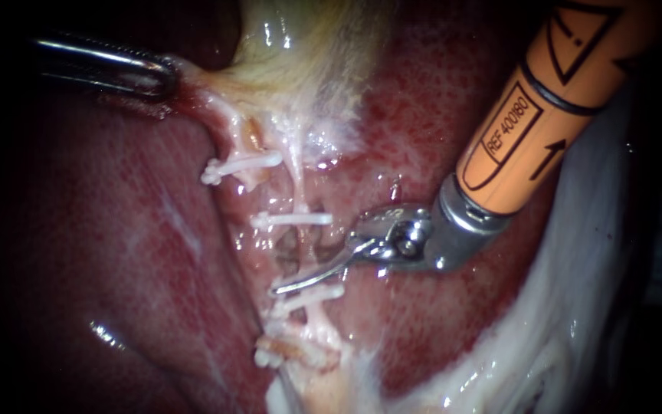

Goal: Go to the cutting position right tube

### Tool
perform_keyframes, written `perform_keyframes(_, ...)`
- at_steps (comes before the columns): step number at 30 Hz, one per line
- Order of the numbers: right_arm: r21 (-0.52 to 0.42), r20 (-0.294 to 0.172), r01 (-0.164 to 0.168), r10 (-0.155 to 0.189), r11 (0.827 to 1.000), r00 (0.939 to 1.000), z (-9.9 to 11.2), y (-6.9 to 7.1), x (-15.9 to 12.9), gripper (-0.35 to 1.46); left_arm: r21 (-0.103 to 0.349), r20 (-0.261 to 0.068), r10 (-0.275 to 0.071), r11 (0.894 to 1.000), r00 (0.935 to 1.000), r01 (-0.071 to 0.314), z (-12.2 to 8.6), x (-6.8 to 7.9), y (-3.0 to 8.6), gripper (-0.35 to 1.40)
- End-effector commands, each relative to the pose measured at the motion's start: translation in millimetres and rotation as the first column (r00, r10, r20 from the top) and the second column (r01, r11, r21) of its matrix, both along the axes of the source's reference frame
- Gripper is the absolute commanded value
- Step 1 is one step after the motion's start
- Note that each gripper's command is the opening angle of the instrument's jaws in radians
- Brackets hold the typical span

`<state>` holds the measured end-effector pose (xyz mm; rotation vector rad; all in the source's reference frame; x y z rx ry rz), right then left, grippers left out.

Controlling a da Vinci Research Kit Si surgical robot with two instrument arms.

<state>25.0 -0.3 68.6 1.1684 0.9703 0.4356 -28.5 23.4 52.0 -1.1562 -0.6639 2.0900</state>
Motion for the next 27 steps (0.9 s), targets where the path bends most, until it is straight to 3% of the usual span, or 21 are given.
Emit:
perform_keyframes(1, 0.001, -0.001, 0.002, -0.002, 1.000, 1.0000, 0.1, 0.1, -0.3, 1.45, 0.000, 0.000, 0.000, 1.000, 1.0000, 0.000, 0.0, 0.0, 0.0, -0.35)
perform_keyframes(10, 0.006, -0.011, 0.017, -0.017, 1.000, 0.9998, 0.5, 0.5, -1.8, 1.45, 0.000, 0.000, 0.000, 1.000, 1.0000, 0.000, 0.0, 0.0, 0.0, -0.35)
perform_keyframes(19, 0.009, -0.027, 0.045, -0.045, 0.999, 0.9986, -0.4, 0.7, -2.0, 1.43, 0.000, 0.000, 0.000, 1.000, 1.0000, 0.000, 0.0, 0.0, 0.0, -0.35)
perform_keyframes(27, 0.007, -0.040, 0.046, -0.045, 0.999, 0.9982, -1.4, 1.2, -2.1, 1.43, 0.000, 0.000, 0.000, 1.000, 1.0000, 0.000, 0.0, 0.0, 0.0, -0.35)
